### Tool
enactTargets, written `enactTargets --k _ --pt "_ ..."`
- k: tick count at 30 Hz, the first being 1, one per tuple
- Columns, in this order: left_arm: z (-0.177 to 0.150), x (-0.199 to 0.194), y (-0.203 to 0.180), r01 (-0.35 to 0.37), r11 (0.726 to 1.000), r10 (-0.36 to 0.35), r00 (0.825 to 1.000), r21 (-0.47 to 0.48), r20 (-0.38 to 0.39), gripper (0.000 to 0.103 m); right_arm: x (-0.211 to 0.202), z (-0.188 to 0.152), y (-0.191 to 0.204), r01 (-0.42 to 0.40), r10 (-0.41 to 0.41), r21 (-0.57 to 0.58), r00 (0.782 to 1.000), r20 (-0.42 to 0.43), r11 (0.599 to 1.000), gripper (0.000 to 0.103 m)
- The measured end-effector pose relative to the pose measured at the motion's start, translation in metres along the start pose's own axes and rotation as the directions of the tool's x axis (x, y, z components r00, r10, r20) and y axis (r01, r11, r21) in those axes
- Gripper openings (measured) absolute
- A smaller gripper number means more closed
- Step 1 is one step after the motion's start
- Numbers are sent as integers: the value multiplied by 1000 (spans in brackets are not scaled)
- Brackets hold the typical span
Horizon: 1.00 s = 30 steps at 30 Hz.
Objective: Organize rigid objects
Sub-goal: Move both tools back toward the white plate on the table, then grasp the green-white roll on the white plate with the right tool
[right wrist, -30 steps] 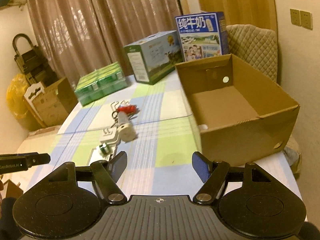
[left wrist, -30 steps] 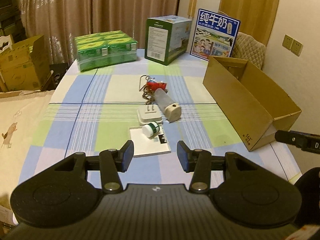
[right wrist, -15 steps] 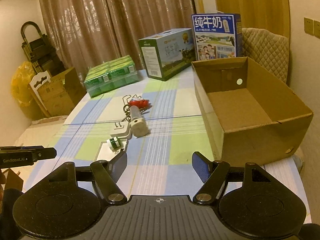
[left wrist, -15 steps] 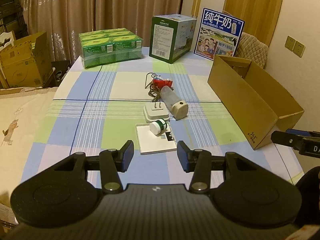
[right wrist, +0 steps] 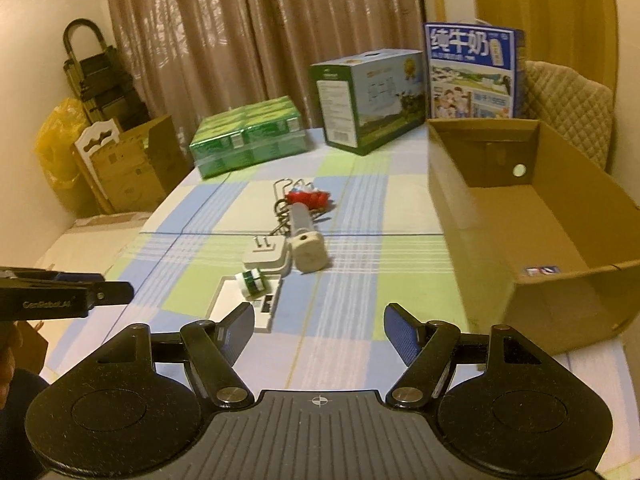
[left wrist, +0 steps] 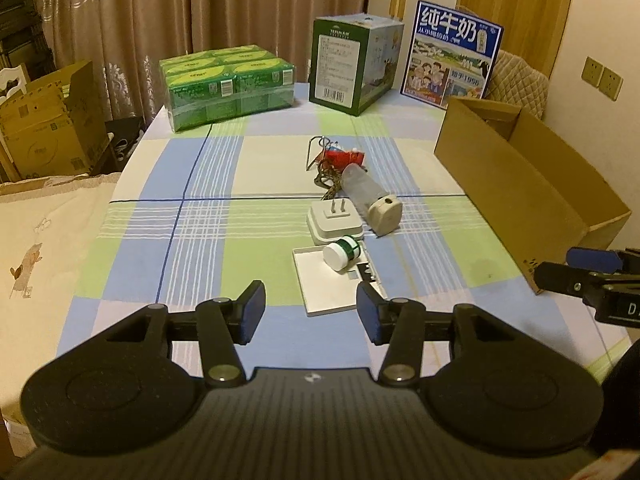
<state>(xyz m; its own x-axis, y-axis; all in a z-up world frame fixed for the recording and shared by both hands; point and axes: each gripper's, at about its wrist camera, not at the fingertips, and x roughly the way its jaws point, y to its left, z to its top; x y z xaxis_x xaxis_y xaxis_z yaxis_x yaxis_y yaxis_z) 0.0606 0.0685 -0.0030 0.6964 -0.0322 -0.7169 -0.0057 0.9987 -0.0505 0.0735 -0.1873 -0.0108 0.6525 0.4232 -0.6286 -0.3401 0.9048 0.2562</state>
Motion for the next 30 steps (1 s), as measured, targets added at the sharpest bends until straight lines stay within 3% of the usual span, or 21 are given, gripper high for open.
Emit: enactTargets --k 7,24,30 --pt "3 27 14 7 1000 -7 999 9 -34 45 36 4 18 -27 27 -39 999 -20 999 69" --pt "24 101 41 55 989 -44 996 139 -79 45 154 6 61 -116 103 -217 992 -70 969 68" --pt "21 117 45 56 991 -46 995 125 -85 45 191 4 67 -134 112 -269 989 -98 954 56"
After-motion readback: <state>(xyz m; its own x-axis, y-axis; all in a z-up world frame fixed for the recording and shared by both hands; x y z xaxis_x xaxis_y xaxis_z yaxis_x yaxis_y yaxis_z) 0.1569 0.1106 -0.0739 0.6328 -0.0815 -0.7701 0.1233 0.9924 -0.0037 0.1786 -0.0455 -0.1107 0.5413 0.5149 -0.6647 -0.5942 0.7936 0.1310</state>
